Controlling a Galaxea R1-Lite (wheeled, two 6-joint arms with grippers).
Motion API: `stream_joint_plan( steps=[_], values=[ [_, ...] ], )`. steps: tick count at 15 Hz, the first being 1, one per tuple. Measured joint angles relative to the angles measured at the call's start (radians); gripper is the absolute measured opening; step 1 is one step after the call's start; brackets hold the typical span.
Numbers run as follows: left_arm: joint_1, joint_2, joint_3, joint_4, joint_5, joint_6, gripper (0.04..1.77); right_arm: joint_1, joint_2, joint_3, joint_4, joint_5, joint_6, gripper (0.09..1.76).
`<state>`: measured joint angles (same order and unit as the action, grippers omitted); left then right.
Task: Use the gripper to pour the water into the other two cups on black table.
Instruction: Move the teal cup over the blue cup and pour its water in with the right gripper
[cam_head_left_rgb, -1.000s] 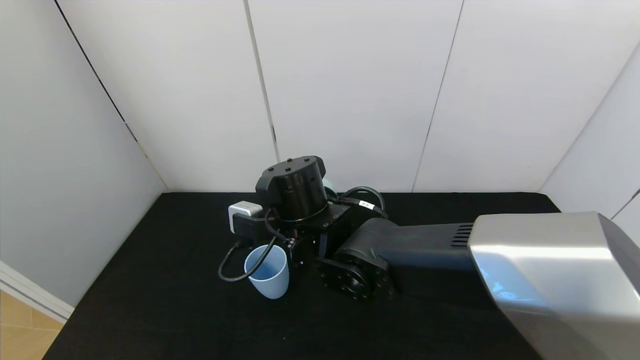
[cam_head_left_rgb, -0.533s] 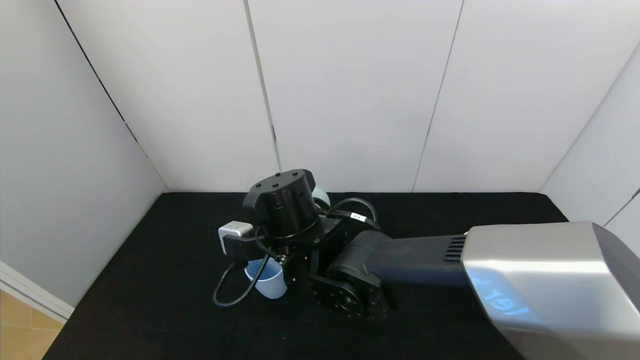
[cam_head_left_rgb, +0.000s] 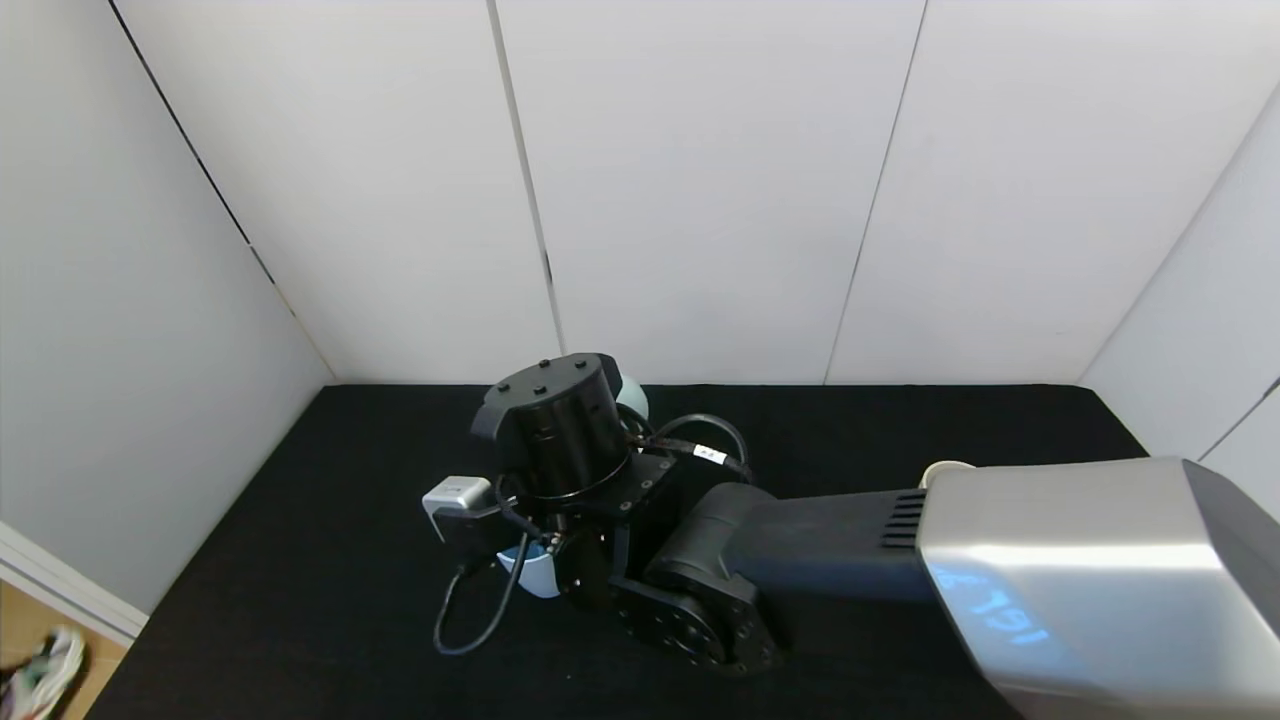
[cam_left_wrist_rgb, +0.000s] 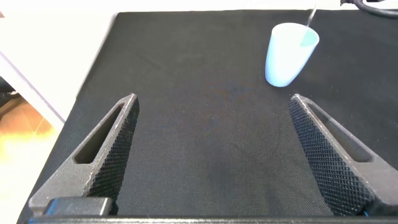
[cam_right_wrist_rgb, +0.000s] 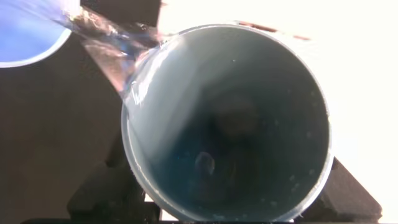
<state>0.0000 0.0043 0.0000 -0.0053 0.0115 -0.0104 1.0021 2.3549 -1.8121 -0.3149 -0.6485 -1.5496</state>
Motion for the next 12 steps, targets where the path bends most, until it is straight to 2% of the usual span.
stream_joint_plan(
  steps=[7, 12],
  values=[
    [0.0, 0.0, 0.0, 0.0, 0.0, 0.0, 1.72, -0.007, 0.0, 0.066, -0.187, 0.002, -0.186, 1.23],
    [0.0, 0.0, 0.0, 0.0, 0.0, 0.0, 1.72, -0.01, 0.0, 0.089, -0.22, 0.003, -0.214, 1.23]
  ],
)
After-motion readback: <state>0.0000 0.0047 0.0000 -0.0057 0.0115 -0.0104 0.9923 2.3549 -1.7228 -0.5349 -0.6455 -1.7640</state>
